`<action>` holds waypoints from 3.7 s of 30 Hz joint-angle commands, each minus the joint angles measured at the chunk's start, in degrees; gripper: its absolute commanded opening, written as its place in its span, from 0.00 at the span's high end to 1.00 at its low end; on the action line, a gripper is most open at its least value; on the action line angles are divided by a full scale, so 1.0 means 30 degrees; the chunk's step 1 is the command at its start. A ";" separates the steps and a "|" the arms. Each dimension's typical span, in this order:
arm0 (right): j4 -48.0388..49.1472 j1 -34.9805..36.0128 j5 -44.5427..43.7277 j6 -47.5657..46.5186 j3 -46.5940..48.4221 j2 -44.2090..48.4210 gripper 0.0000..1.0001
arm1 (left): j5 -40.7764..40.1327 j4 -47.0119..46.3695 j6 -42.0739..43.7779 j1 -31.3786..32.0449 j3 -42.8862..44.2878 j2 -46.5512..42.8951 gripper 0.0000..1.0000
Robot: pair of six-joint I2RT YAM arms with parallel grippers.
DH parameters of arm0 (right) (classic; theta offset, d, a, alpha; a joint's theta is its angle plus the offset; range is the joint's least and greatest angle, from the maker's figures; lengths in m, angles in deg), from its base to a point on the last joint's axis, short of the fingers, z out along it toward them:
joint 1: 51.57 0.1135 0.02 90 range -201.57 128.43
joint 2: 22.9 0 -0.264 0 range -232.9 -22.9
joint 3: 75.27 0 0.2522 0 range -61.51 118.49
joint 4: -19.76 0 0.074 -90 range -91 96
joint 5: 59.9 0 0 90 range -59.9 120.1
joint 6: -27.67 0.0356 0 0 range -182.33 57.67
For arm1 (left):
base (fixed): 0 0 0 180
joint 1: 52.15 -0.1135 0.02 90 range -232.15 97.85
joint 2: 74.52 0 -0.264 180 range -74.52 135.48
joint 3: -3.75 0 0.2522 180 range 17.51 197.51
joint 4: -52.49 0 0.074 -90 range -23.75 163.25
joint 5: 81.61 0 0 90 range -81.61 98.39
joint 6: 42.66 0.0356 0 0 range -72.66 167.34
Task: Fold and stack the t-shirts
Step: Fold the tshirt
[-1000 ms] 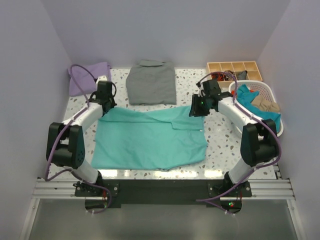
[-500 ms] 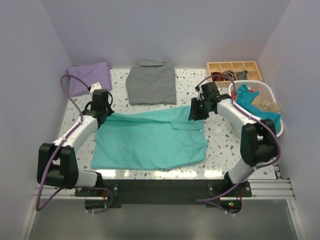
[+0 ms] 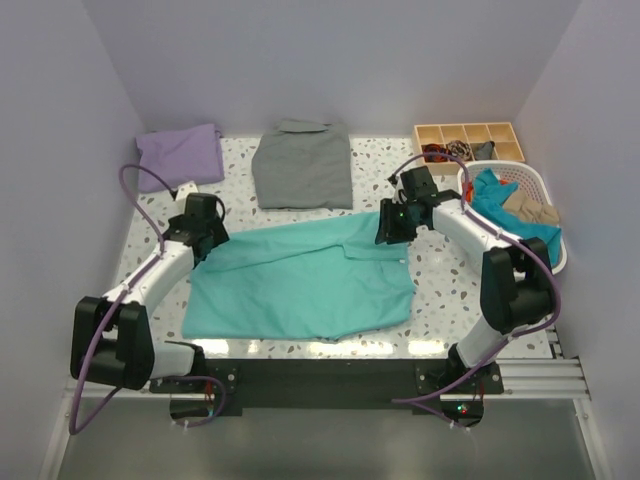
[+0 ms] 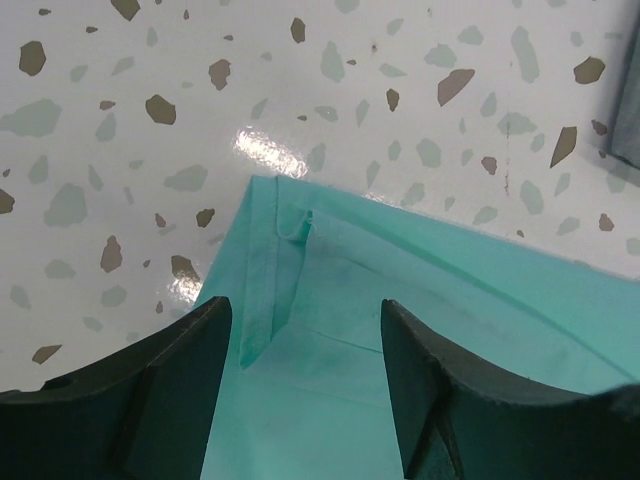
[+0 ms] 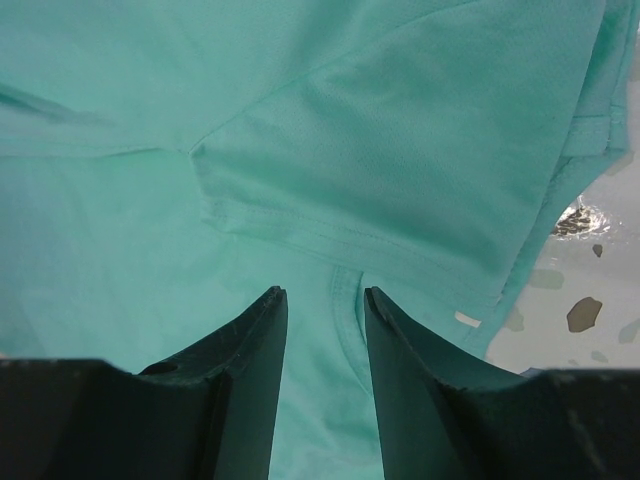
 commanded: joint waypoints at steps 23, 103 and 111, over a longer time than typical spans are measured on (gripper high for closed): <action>0.0205 0.0063 0.0180 0.0049 0.1006 0.0092 0.58 | 0.0481 -0.3345 -0.0153 0.0041 -0.1529 0.2750 0.52; 0.0380 0.0035 -0.2366 0.1161 0.2591 -0.5797 0.62 | 0.1626 -0.5017 0.1132 0.0070 0.1276 0.6173 0.31; 0.0440 -0.1076 -0.6087 0.1339 0.0947 -0.5152 0.61 | 0.2001 -0.5074 0.1751 0.0041 0.3626 0.8493 0.31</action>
